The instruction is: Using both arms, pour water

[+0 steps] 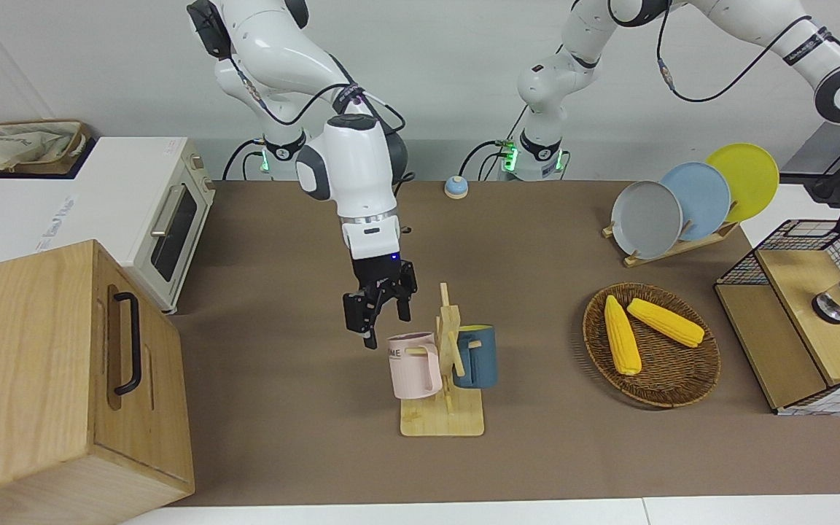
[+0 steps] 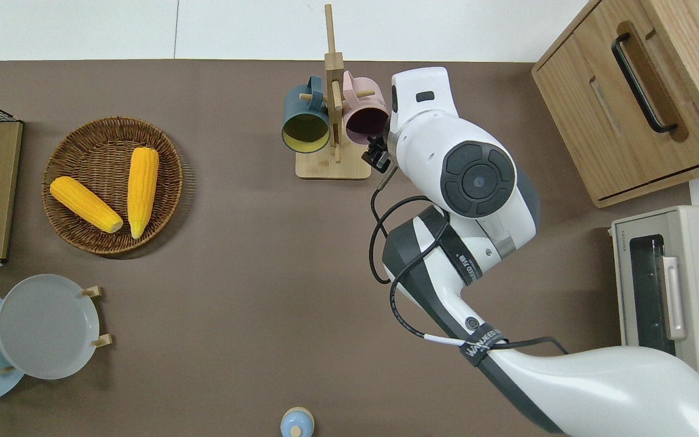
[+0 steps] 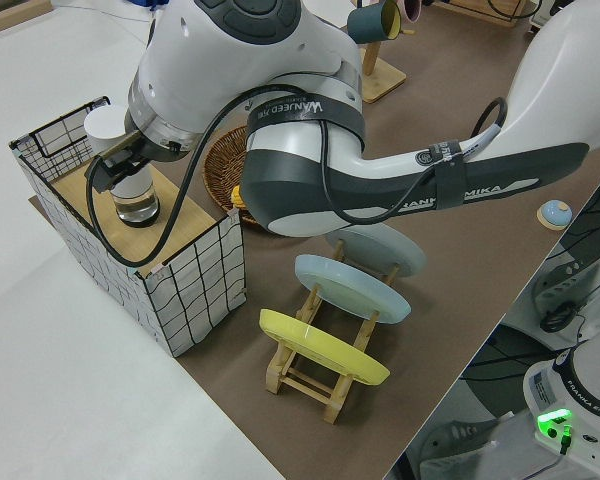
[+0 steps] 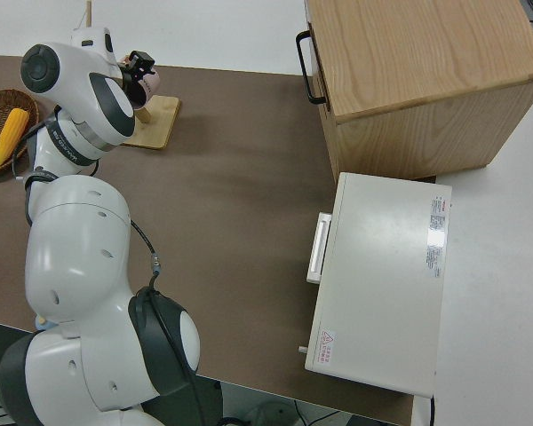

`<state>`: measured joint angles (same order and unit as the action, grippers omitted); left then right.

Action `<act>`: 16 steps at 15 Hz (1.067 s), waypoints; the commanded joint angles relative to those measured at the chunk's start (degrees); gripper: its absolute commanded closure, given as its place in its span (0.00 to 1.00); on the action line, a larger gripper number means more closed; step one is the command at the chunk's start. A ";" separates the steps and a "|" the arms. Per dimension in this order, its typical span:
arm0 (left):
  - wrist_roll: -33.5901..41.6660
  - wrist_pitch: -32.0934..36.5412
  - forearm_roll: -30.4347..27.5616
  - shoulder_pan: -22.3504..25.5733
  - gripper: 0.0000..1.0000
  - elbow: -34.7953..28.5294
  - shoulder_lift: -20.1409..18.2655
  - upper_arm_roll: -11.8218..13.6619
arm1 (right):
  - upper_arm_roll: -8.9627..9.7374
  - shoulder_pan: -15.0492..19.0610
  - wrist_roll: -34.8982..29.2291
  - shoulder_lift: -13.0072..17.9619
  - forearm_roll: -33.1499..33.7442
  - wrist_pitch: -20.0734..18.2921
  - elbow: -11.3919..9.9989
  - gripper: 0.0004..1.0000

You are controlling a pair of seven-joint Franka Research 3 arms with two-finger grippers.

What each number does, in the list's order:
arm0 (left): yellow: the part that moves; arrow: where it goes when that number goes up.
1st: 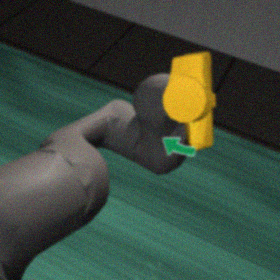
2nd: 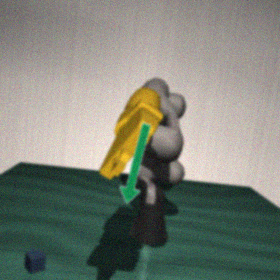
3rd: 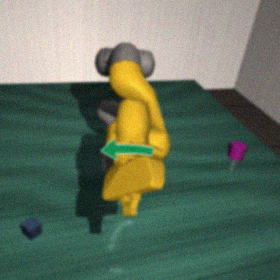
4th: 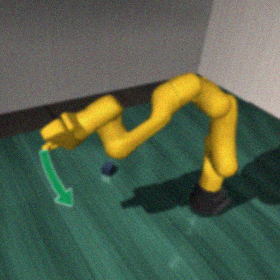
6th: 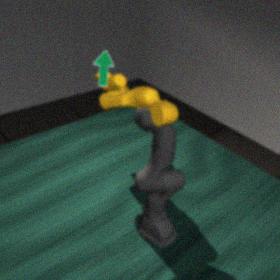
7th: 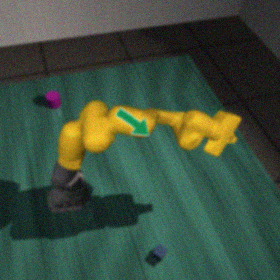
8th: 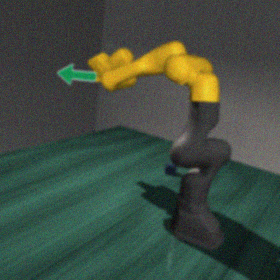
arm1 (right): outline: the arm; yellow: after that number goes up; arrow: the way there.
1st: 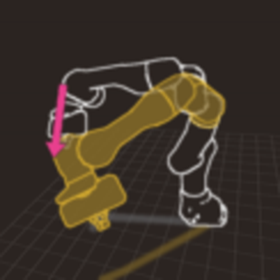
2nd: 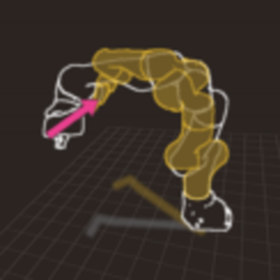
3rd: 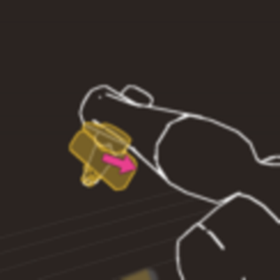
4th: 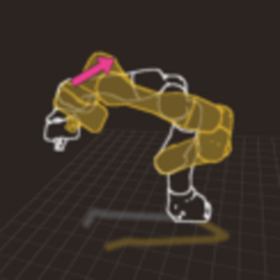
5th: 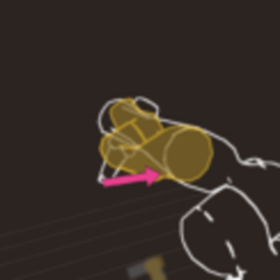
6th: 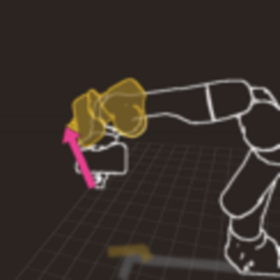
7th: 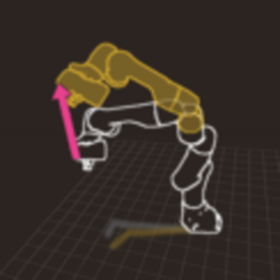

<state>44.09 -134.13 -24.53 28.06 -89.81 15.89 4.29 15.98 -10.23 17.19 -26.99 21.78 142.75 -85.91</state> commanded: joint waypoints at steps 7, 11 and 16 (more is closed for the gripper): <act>9.87 -7.28 -12.11 -0.03 0.00 -1.50 3.18 -0.86 | -0.51 -0.05 0.21 -1.49 1.34 1.30 2.06 0.47; 10.93 -9.13 -13.08 -0.20 0.00 -1.94 3.79 -0.86 | -0.51 -0.14 -0.41 -1.93 0.99 1.39 2.06 0.48; 10.93 -9.13 -13.08 -0.29 0.01 -1.94 3.97 -0.86 | -0.51 -0.14 -2.16 -2.36 0.81 1.48 2.06 0.50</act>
<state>53.17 -141.57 -36.08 28.07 -90.62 20.19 3.38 15.39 -10.37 16.89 -28.18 21.80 143.06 -84.88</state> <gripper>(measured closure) 0.000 0.498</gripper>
